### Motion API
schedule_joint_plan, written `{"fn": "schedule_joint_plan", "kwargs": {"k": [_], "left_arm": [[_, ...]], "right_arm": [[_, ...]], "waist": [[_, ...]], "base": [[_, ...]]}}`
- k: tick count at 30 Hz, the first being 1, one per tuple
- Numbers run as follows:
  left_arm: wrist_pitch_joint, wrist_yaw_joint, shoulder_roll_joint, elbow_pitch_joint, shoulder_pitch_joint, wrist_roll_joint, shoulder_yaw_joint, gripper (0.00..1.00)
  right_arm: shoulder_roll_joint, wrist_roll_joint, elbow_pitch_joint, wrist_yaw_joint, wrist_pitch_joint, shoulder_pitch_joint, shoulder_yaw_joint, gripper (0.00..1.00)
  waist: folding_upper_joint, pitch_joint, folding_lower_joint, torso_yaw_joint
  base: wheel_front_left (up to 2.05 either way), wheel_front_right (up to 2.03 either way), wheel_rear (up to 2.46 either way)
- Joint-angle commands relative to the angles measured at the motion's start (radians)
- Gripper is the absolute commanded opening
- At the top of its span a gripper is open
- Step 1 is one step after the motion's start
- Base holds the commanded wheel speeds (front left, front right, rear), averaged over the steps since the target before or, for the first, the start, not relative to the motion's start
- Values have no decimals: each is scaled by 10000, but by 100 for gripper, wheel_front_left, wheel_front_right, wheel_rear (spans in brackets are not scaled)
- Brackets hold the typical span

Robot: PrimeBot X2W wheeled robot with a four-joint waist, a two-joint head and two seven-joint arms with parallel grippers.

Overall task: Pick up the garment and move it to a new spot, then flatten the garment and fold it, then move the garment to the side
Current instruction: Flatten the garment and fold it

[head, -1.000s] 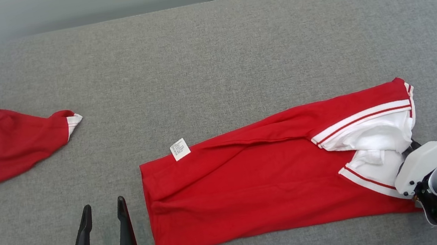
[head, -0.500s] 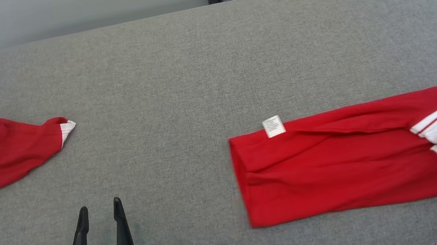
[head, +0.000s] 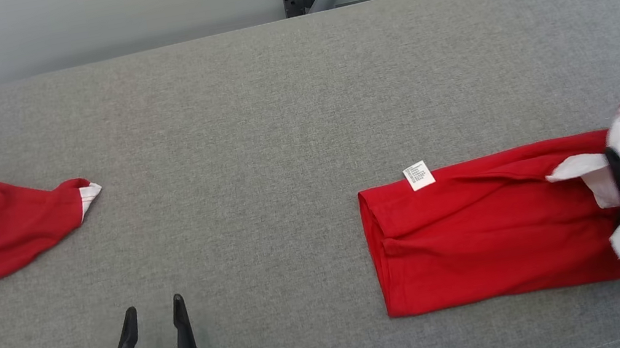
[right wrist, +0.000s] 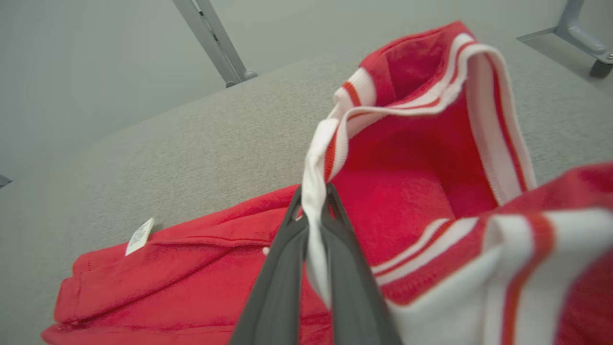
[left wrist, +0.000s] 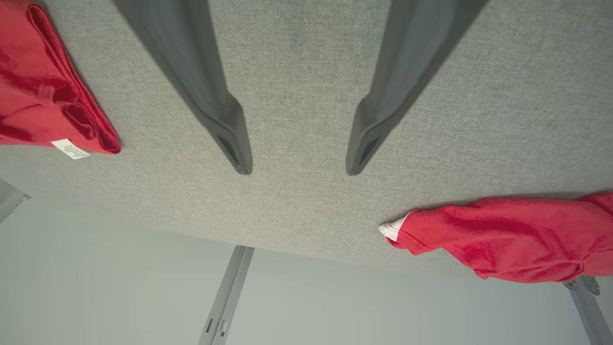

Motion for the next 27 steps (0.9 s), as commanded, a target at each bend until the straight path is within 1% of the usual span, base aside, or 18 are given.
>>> {"fn": "schedule_joint_plan", "kwargs": {"k": [1,4,6,8,12,15,18,21,27], "left_arm": [[-24,13,11,32,152,140,-14,100],[-24,-44,9,156,209,265,-133,100],[-24,-69,11,182,126,314,-204,100],[-24,-48,11,219,77,301,-258,100],[-24,13,11,258,-2,220,-432,100],[-24,9,12,445,27,298,-619,100],[-24,55,12,554,77,219,-683,100],[-24,70,12,632,71,171,-730,100],[-24,124,12,562,3,107,-640,100]], "right_arm": [[233,-27,-324,-2,55,172,205,0],[962,-382,-1099,-2,271,396,1112,0],[1524,-713,-1319,-2,292,340,1635,0],[2079,-939,-1352,-2,340,263,2142,0],[2650,-1339,-1009,0,278,20,3009,0],[2892,-1439,-502,0,49,-235,3538,0],[2958,-1403,-142,0,-44,-400,3927,0],[2972,-1099,72,0,-174,-547,4381,0],[2963,-881,539,0,-352,-784,4764,0]], "waist": [[0,-53,0,-135],[0,-120,0,-283],[0,-98,0,-352],[0,-135,0,-369],[0,-101,0,-320],[0,-61,0,-134],[0,-35,0,2],[0,-32,0,113],[0,-24,0,210]], "base": [[0,0,0],[0,0,0],[0,0,0],[0,0,0],[0,0,0],[0,0,0],[0,0,0],[0,0,0],[0,0,0]]}}
